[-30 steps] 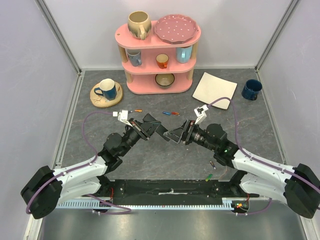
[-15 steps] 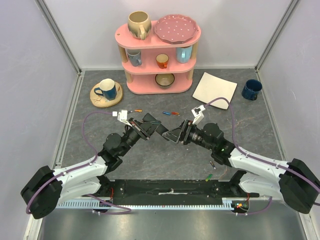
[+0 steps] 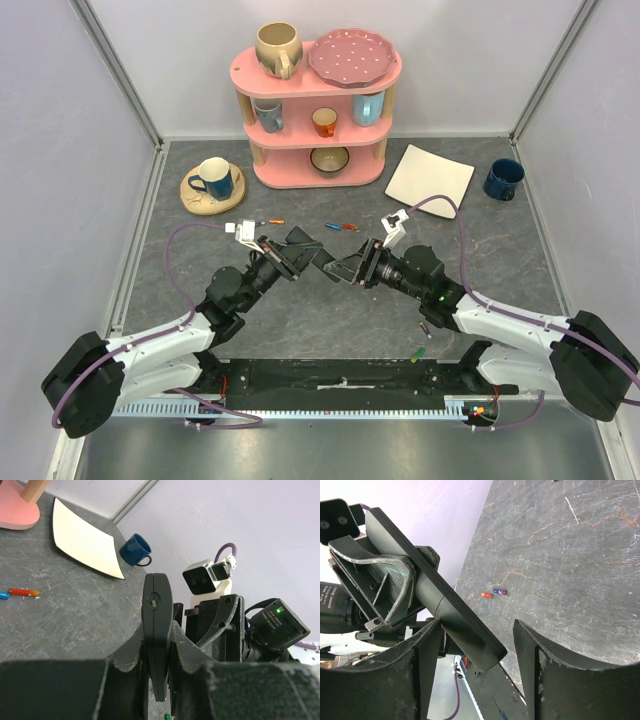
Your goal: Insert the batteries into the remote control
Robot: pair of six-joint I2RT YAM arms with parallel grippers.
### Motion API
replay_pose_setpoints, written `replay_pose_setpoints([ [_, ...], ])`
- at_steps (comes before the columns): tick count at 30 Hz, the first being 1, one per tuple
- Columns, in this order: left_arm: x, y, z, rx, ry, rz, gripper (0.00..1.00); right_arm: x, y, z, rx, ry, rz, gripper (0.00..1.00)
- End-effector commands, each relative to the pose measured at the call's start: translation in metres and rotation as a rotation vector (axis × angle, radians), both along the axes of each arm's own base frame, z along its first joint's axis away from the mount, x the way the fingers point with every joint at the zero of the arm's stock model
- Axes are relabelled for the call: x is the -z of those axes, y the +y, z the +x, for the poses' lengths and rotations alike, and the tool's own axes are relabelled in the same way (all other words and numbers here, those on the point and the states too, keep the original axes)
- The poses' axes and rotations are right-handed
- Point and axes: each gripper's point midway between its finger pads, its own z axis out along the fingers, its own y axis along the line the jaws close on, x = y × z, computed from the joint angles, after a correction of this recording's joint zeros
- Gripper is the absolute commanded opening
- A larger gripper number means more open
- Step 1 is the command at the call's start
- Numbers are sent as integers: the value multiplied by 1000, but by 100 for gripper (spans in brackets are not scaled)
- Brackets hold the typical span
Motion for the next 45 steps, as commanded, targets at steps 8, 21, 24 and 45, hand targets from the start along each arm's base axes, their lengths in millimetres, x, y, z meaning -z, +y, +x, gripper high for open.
replay_pose_setpoints([
  [8,-21,4,-4,1,-68,-54,2,-13,2,4,9,-30,45,57],
  [21,-23,5,-4,-4,-73,-62,2,-5,-1,3,11,-22,23,51],
  [24,-25,5,-4,-2,-75,-66,2,-4,-1,1,8,-20,22,50],
  [45,0,1,-2,4,14,-41,2,-29,-4,7,18,-74,-23,88],
])
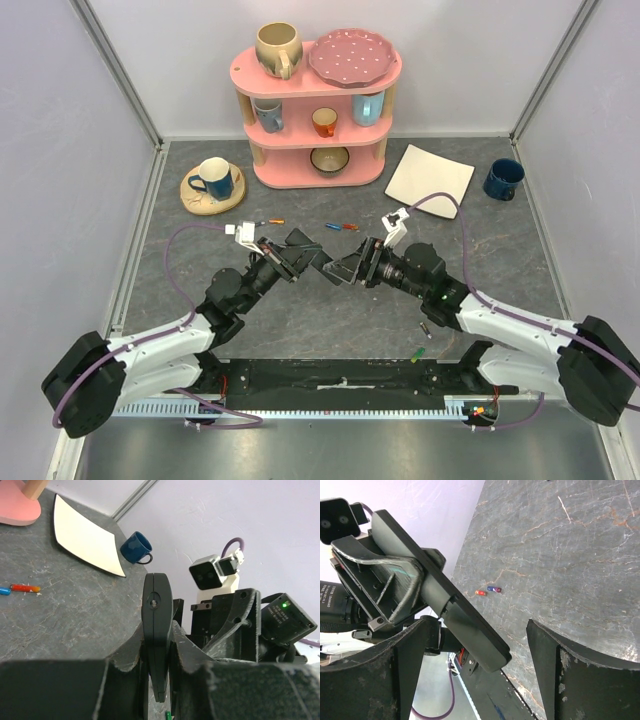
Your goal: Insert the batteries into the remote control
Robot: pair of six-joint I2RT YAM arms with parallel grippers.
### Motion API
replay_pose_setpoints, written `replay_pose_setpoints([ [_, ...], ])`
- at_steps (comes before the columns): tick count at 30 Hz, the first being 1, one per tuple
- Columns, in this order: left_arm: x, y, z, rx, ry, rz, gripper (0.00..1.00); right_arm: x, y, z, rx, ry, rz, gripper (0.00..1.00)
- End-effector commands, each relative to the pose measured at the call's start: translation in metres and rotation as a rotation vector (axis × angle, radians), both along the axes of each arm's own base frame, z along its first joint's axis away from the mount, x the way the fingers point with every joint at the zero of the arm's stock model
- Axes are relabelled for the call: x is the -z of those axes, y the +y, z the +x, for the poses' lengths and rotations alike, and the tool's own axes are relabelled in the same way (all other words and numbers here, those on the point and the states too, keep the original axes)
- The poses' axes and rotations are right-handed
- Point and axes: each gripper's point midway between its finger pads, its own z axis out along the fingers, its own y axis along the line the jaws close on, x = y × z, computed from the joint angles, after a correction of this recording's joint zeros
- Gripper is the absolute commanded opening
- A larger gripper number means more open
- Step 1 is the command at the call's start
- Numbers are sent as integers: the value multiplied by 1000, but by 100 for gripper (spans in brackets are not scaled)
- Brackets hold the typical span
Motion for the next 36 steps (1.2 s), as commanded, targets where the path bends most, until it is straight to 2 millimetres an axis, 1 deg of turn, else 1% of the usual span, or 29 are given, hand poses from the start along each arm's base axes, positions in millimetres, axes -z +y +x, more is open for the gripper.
replay_pose_setpoints([
  [1,-2,0,1,-4,17,-41,2,-26,-3,8,19,-70,-22,89],
  [3,2,0,2,-8,33,-38,2,-34,-6,9,13,-124,-63,92],
  [4,4,1,2,-11,39,-38,2,-26,-10,8,10,-113,-117,93],
  [6,6,1,5,-20,54,-38,2,-37,-15,9,7,-161,-171,96],
  [7,7,1,5,-21,58,-36,2,-23,-23,8,0,-172,-273,97],
  [8,9,0,6,-24,70,-31,2,-32,-26,10,-4,-207,-303,97],
  [9,10,0,7,-24,73,-30,2,-31,-31,10,-7,-222,-347,98],
  [10,12,-1,8,-23,80,-27,2,-18,-42,9,-22,-238,-453,98],
  [11,13,-2,9,-22,94,-29,2,-26,-45,12,-22,-269,-483,98],
  [12,13,-4,8,-6,103,-27,2,-24,-49,12,-27,-278,-528,98],
  [13,17,-6,9,6,127,-28,2,-15,-58,9,-47,-264,-602,97],
  [14,16,-7,12,12,140,-32,2,-20,-65,15,-34,-304,-654,97],
  [16,18,-15,7,88,184,-54,2,-15,-76,15,-39,-304,-736,96],
  [17,26,-14,12,93,213,-53,2,-19,-80,17,-28,-325,-758,96],
  [18,20,-18,7,141,199,-78,2,-20,-83,17,-27,-330,-771,95],
  [19,21,-20,6,164,224,-102,2,-18,-86,16,-31,-325,-790,95],
  [20,29,-20,10,171,255,-102,2,-20,-87,15,-34,-330,-794,95],
  [21,25,-23,8,202,253,-119,2,-20,-88,16,-33,-328,-804,94],
  [24,33,-29,9,250,304,-142,2,-10,-90,14,-37,-273,-832,91],
  [26,28,-35,8,292,318,-168,2,-4,-85,8,-70,-251,-839,90],
  [27,37,-38,10,301,344,-167,2,-4,-83,6,-73,-247,-830,90],
  [28,26,-39,9,324,319,-211,2,-6,-77,2,-88,-257,-821,90],
  [30,34,-44,8,354,340,-230,2,-8,-71,-1,-100,-269,-815,92],
  [31,25,-44,7,377,321,-274,2,-11,-66,-5,-118,-280,-809,93],
  [32,23,-45,5,394,315,-292,2,-11,-62,-7,-129,-284,-810,93],
  [33,23,-46,5,403,313,-307,2,-11,-61,-9,-136,-288,-811,94],
  [34,30,-47,7,407,346,-319,2,-14,-58,-10,-141,-298,-814,94],
  [35,25,-47,6,417,325,-338,2,-14,-58,-10,-141,-299,-817,95],
  [36,27,-48,7,417,331,-340,2,-14,-57,-11,-142,-302,-818,96],
])
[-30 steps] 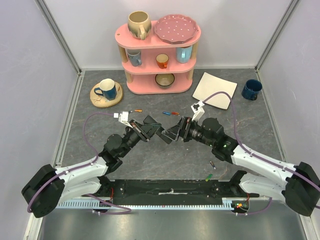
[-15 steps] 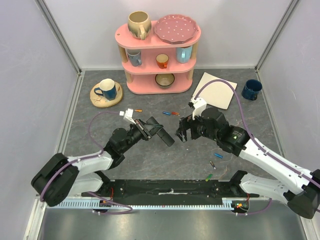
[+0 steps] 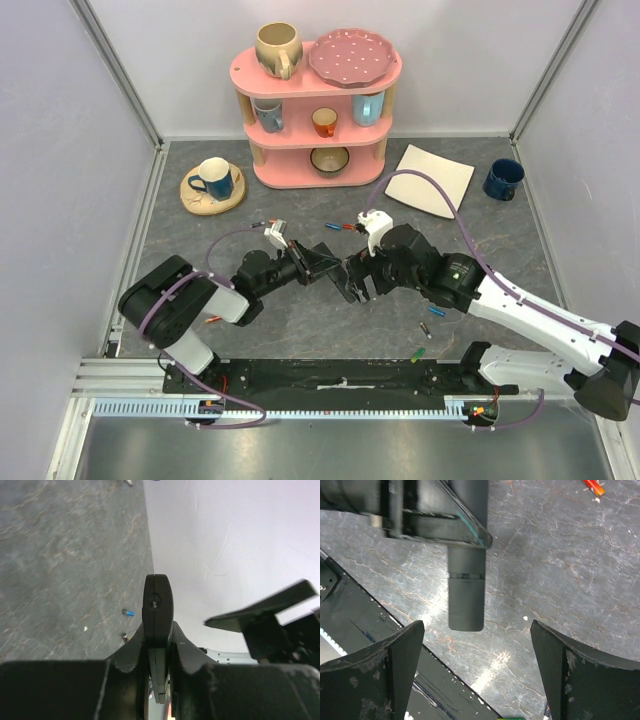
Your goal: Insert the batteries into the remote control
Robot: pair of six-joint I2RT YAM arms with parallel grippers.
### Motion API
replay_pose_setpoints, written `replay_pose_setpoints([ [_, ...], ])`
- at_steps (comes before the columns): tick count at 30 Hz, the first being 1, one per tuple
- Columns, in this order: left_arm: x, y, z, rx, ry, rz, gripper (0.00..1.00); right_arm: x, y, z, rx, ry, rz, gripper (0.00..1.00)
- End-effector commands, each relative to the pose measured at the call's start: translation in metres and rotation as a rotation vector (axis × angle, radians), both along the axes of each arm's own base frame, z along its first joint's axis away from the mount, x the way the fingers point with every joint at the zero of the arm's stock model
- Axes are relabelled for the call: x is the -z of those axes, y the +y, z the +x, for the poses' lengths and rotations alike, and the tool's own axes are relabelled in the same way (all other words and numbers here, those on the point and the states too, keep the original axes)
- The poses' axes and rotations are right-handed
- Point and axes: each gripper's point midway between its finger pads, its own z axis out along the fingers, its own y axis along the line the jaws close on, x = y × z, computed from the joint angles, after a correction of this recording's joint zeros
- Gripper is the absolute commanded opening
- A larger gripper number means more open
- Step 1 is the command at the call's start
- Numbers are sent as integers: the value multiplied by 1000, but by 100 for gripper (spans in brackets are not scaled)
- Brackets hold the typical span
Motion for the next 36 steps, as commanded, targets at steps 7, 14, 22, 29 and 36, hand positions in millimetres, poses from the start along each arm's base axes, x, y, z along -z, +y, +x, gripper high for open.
replay_pose_setpoints([
  [7,-67,-4,-4,52,-164,-237,2,-11,15,-3,-33,-27,-34,95],
  [14,-70,-6,-3,63,-185,-236,2,6,25,-7,-52,-4,-86,91],
  [22,-72,-7,-4,69,-198,-228,2,16,29,-5,-50,6,-123,84],
  [29,-74,-7,-4,72,-210,-221,2,22,28,-6,-51,18,-143,77],
  [36,-75,-7,-5,73,-215,-221,2,29,29,-7,-55,32,-157,71],
])
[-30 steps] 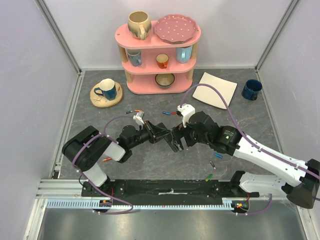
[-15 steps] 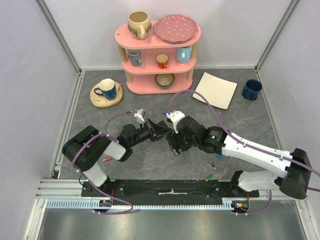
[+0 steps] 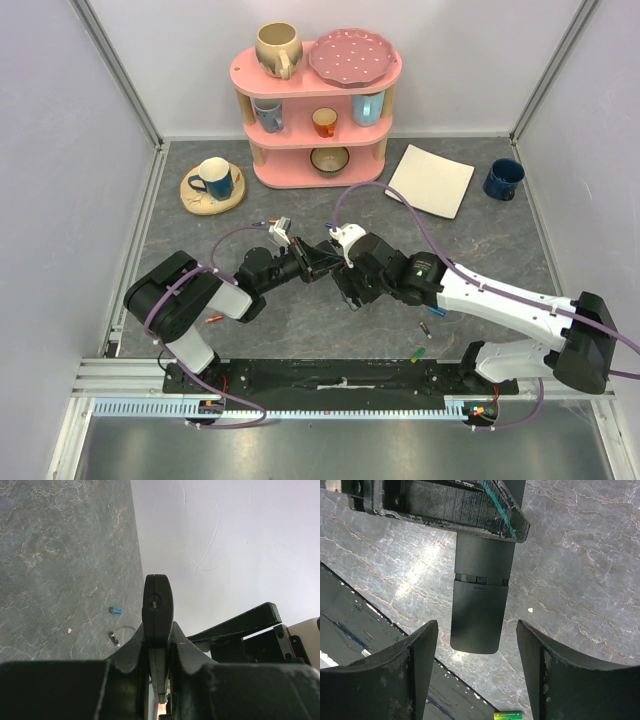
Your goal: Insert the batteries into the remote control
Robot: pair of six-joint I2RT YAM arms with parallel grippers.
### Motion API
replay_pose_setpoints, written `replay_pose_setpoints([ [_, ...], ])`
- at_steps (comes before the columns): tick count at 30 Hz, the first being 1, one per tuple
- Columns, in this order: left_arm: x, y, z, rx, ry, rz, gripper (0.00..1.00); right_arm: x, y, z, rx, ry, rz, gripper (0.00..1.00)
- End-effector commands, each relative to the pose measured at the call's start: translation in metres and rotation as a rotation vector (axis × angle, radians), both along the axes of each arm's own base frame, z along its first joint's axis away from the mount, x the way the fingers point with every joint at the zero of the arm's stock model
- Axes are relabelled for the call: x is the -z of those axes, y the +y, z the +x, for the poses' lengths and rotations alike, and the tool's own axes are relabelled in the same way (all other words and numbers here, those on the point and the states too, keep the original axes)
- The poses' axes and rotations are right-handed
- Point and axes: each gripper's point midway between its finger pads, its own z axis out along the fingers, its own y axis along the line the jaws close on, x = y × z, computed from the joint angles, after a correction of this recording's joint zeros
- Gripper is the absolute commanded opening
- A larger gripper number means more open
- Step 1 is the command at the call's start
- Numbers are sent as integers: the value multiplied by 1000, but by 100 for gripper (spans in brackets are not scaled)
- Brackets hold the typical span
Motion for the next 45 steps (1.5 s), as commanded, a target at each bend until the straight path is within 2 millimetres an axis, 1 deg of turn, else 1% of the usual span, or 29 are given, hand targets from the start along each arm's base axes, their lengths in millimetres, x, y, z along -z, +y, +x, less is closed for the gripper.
replay_pose_setpoints([
  [1,-75,2,-5,14,-264,-184,2,-11,7,5,6,-22,15,70],
  [7,-76,3,-6,9,-268,-184,2,-10,5,4,6,-19,10,60],
  [9,-76,4,-6,10,-273,-183,2,-11,5,5,8,-23,11,58],
  [13,-77,4,-6,4,-280,-181,2,-15,2,6,16,-33,14,49],
  [14,-76,4,-6,3,-282,-176,2,-16,1,5,16,-34,16,48],
  [17,-73,4,-4,-1,-280,-165,2,-21,-1,4,17,-39,18,47],
  [21,-70,3,-1,-7,-281,-146,2,-34,-4,4,21,-58,38,47],
  [24,-68,2,1,-9,-283,-137,2,-40,-7,2,24,-65,47,47],
  [29,-68,1,3,-11,-285,-132,2,-45,-12,1,32,-73,53,47],
  [36,-66,6,9,-27,-286,-121,2,-51,-18,-1,48,-82,69,47],
  [40,-67,12,9,-33,-288,-117,2,-48,-31,7,101,-114,33,47],
  [42,-66,17,9,-34,-286,-113,2,-38,-43,16,152,-124,-3,47],
  [43,-69,21,5,-36,-291,-117,2,-33,-47,22,182,-125,-8,47],
  [44,-67,26,6,-44,-283,-106,2,-21,-60,30,230,-111,-28,47],
  [45,-67,30,3,-38,-281,-99,2,-16,-65,35,257,-105,-25,47],
])
